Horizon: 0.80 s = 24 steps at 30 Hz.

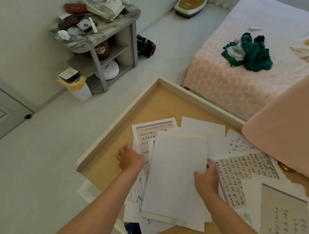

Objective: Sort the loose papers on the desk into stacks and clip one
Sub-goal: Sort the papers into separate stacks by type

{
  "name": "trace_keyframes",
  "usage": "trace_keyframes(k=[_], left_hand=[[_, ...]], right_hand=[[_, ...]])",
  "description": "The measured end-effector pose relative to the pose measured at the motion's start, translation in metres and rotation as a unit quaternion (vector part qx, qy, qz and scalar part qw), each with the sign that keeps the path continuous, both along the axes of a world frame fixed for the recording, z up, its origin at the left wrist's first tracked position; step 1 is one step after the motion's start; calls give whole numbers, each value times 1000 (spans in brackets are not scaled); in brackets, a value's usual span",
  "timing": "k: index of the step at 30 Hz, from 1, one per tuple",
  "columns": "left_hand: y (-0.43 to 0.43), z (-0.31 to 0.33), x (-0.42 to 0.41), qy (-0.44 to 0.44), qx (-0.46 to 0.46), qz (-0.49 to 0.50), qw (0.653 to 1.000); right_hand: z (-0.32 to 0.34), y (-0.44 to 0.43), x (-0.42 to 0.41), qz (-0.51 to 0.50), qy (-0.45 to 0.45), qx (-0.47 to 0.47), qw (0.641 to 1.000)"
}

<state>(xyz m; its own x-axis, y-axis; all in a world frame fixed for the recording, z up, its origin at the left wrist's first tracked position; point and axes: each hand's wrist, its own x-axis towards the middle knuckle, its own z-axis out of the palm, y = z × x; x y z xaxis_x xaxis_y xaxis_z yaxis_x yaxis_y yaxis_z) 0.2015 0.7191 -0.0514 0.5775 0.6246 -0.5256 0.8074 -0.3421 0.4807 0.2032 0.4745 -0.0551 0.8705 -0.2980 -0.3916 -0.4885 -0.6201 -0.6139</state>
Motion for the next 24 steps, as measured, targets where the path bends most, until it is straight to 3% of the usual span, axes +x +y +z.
trace_keyframes(k=[2,3,5,7,11,16,21,24], left_hand=[[-3,0,-4,-13,-43,25,999],[-5,-1,-4,-18,-59,34,998],[-7,-1,-1,-21,-101,76,992],[-5,-2,6,-24,-175,122,977],[1,-5,17,-20,-269,85,959],[15,-7,15,-41,-278,22,959],[37,29,1,-122,-278,-15,953],[64,61,-4,-184,-368,33,911]], right_hand=[[-2,5,-4,147,-77,-137,976],[-1,10,-6,234,-79,-156,956],[-2,23,-8,370,-9,-137,919],[-6,34,-10,425,59,-157,890],[-4,45,-4,408,63,-176,894],[-4,42,-4,419,73,-183,887],[1,40,-4,402,85,-183,893],[7,42,-2,395,106,-188,893]])
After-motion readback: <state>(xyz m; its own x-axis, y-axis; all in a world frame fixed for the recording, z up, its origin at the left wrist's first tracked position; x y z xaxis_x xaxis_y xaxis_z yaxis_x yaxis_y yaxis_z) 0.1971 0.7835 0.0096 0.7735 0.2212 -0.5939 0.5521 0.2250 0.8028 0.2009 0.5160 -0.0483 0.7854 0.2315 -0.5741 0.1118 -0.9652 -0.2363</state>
